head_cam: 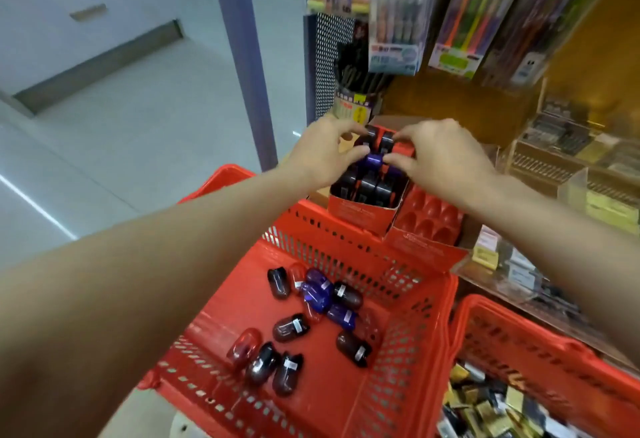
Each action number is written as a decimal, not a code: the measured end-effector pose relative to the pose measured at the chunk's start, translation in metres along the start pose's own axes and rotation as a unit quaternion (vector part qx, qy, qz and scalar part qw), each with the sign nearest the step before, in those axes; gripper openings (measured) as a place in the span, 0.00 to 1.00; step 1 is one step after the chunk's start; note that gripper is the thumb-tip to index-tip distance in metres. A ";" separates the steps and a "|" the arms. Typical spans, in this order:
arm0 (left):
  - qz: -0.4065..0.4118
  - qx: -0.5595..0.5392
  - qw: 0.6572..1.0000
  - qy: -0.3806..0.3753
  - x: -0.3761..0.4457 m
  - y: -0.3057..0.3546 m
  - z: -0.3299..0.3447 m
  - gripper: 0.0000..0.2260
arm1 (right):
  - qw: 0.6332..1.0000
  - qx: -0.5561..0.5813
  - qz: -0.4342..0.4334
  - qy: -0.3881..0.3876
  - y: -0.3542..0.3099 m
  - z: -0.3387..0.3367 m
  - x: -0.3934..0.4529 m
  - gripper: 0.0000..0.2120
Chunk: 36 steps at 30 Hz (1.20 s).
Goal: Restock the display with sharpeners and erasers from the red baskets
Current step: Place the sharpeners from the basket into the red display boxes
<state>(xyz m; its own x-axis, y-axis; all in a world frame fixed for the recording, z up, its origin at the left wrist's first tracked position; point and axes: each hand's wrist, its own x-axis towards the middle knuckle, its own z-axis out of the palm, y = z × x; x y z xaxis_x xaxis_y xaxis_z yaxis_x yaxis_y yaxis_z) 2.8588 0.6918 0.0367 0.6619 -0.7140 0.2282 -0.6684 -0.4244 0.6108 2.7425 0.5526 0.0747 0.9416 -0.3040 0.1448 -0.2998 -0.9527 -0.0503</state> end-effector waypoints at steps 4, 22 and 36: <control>-0.058 0.010 0.997 0.044 -0.086 -0.030 -0.018 0.04 | 0.972 0.211 -0.061 0.079 -0.037 0.017 -0.077 0.04; -0.042 0.170 0.916 -0.362 -0.183 -0.125 0.121 0.30 | 0.845 0.123 0.393 -0.340 -0.096 0.254 -0.153 0.35; -0.032 0.178 0.891 -0.417 -0.215 -0.178 0.131 0.33 | 0.889 0.099 0.330 -0.302 -0.074 0.276 -0.149 0.19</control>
<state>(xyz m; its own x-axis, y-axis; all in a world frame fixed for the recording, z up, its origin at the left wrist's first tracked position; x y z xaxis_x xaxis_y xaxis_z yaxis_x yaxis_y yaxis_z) 2.7906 0.8481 -0.2203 0.3188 -0.7849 -0.5314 -0.8023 -0.5220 0.2896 2.6663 0.6692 -0.2155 0.4995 -0.6810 -0.5355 -0.8406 -0.5306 -0.1093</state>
